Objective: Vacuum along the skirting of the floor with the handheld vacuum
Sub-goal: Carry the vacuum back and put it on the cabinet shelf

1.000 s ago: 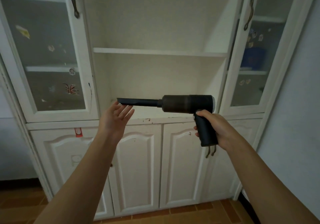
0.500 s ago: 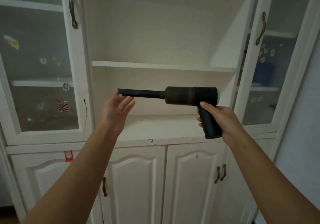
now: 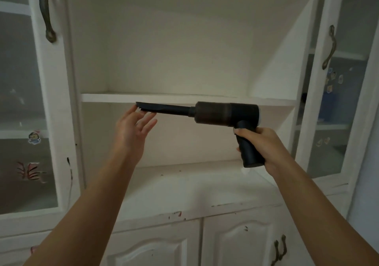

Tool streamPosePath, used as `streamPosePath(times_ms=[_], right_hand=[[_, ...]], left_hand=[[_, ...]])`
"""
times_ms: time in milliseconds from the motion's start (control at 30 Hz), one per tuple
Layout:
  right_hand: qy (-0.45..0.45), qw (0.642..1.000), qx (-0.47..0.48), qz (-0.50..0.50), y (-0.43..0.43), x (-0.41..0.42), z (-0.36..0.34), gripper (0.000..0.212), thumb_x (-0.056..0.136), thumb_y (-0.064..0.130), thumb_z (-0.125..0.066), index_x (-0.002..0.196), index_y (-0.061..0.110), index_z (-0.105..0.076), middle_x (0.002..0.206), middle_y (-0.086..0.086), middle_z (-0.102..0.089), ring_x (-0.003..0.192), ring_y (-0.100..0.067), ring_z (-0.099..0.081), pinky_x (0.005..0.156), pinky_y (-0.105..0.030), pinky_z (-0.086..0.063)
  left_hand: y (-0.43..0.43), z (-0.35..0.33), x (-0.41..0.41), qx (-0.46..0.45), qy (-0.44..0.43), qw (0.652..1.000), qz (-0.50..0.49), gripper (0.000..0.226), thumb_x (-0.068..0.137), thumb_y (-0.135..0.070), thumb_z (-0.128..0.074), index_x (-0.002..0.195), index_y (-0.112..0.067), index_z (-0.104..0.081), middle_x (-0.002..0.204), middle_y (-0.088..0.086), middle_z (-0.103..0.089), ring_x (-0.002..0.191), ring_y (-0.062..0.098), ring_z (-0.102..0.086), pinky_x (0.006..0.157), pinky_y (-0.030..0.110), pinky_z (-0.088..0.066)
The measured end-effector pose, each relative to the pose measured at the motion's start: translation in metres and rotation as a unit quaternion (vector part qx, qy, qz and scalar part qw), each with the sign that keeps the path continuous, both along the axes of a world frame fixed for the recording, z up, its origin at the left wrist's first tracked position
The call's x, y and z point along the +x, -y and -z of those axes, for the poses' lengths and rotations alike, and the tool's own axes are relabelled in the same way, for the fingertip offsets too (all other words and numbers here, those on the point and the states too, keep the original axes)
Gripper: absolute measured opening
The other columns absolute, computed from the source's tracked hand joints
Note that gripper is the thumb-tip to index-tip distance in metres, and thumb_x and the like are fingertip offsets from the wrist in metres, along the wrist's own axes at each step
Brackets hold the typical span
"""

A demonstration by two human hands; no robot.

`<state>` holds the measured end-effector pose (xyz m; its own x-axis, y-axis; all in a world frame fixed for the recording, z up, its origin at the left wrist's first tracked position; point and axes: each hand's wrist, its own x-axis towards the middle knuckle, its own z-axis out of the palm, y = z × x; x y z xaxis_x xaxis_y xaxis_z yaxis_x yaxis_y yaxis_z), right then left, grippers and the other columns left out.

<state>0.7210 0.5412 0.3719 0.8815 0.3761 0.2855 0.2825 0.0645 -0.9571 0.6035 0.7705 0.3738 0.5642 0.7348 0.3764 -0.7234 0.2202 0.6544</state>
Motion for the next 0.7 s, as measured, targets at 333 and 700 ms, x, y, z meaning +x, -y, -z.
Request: streamPosePath(times_ms=[333,700], right_hand=[[0.128,0.989,0.067,0.026,-0.054,0.09,-0.05,0.044,0.079,0.024,-0.073,0.115,0.01,-0.053,0.085,-0.009,-0.067,0.067,-0.02,-0.066,0.052,-0.024,-0.054],[0.199,0.98,-0.006,0.017,-0.111,0.198,-0.105,0.027,0.085,0.028,-0.065,0.102,0.011,-0.053,0.082,-0.005,-0.062,0.067,-0.014,-0.058,0.054,-0.022,-0.042]], left_hand=[[-0.049,-0.062,0.07,0.07,0.04,0.996,-0.041,0.045,0.092,0.006,-0.033,0.136,-0.001,-0.038,0.105,0.01,-0.06,0.093,0.019,-0.067,0.08,0.025,-0.058],[-0.11,-0.121,0.147,0.246,-0.259,0.877,-0.322,0.017,0.088,-0.003,-0.049,0.078,-0.014,-0.057,0.093,0.01,-0.062,0.092,0.024,-0.058,0.093,0.043,-0.048]])
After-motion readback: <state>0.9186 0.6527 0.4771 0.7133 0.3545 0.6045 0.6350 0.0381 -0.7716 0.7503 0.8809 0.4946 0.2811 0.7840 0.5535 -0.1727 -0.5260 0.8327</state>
